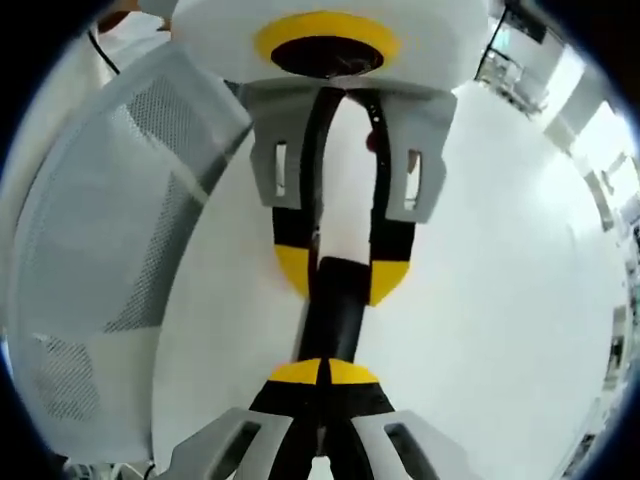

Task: Press the specified remote control buttons in sequence, fully releasing each button before pressing the next.

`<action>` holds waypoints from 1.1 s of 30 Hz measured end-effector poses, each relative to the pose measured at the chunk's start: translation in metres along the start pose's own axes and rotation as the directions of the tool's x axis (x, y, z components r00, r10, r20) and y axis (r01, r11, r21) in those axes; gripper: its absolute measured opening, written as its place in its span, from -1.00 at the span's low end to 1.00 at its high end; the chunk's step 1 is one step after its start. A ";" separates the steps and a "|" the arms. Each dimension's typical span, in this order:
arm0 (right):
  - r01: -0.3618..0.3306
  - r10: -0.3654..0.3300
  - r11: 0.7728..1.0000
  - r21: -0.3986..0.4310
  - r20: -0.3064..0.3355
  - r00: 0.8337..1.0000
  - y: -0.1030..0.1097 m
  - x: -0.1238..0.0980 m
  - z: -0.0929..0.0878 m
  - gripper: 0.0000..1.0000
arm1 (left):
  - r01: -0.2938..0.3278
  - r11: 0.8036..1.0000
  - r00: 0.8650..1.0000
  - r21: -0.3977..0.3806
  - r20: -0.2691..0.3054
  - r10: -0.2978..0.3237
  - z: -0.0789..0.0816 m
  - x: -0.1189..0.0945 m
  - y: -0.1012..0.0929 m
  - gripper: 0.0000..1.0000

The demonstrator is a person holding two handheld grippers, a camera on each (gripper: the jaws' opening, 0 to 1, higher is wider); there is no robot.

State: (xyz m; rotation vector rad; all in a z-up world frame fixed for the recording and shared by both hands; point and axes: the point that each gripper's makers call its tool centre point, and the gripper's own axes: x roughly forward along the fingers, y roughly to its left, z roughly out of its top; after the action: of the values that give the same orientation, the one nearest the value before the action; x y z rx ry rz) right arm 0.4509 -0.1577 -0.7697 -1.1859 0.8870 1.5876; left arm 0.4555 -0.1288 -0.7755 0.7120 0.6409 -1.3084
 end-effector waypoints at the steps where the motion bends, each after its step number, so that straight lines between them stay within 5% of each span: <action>1: -0.001 0.001 1.000 -0.005 -0.008 1.000 0.000 0.001 -0.001 -1.00 | 0.000 1.000 1.000 0.000 0.000 0.000 0.000 0.000 0.000 -0.52; 33: 0.015 -0.016 1.000 0.023 0.026 1.000 -0.004 -0.009 0.000 -1.00 | 0.005 1.000 1.000 -0.003 0.000 -0.005 0.001 0.001 0.002 -0.52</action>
State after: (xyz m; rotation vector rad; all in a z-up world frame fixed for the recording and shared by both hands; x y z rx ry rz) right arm 0.4555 -0.1591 -0.7613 -1.1515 0.8749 1.5730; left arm 0.4571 -0.1295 -0.7755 0.7079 0.6448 -1.3120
